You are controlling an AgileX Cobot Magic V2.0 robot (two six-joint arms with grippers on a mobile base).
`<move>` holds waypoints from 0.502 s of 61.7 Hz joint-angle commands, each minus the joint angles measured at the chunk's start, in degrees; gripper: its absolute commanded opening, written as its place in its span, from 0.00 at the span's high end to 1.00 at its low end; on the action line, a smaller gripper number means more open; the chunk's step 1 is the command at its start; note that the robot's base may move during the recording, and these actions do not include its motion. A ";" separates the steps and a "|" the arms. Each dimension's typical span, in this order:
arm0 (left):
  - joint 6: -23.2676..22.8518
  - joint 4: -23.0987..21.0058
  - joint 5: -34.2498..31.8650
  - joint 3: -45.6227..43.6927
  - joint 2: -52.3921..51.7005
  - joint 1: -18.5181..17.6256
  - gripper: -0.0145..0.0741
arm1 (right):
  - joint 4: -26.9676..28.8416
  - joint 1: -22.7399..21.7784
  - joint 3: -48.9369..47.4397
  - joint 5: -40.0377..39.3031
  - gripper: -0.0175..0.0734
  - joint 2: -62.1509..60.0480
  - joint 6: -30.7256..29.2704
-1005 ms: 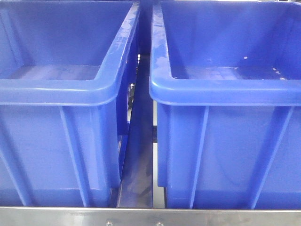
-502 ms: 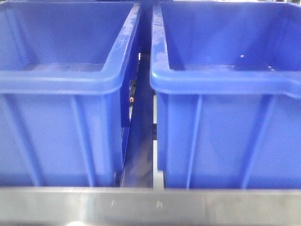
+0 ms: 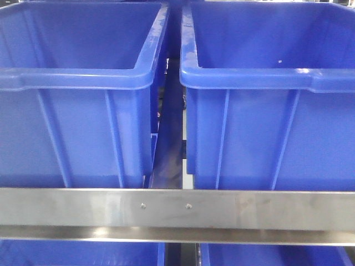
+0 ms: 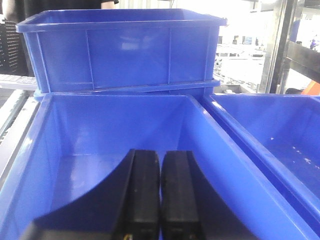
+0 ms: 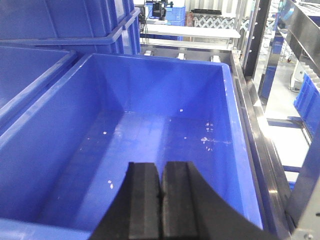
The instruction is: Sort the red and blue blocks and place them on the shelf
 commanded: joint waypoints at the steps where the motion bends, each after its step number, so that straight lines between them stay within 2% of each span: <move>1: -0.73 -0.06 -5.04 -1.73 0.00 -0.42 0.70 | -0.56 -0.49 -1.74 -4.76 0.75 0.47 -0.32; 11: -0.73 -0.06 -5.04 -1.73 0.00 -0.42 0.70 | -0.63 -1.89 -1.74 -5.07 0.75 0.34 -0.32; 18: -0.73 -0.06 -5.04 -1.73 0.00 -0.42 0.70 | -0.79 -8.01 1.09 -6.86 0.75 0.34 -0.38; 23: -0.73 -0.06 -5.04 -1.73 0.00 -0.42 0.70 | 0.95 -10.74 4.33 -12.12 0.75 0.00 -0.38; 31: -0.73 -0.06 -5.04 -1.73 0.00 -0.42 0.70 | 0.00 -10.61 10.50 -22.50 0.75 -2.84 -0.38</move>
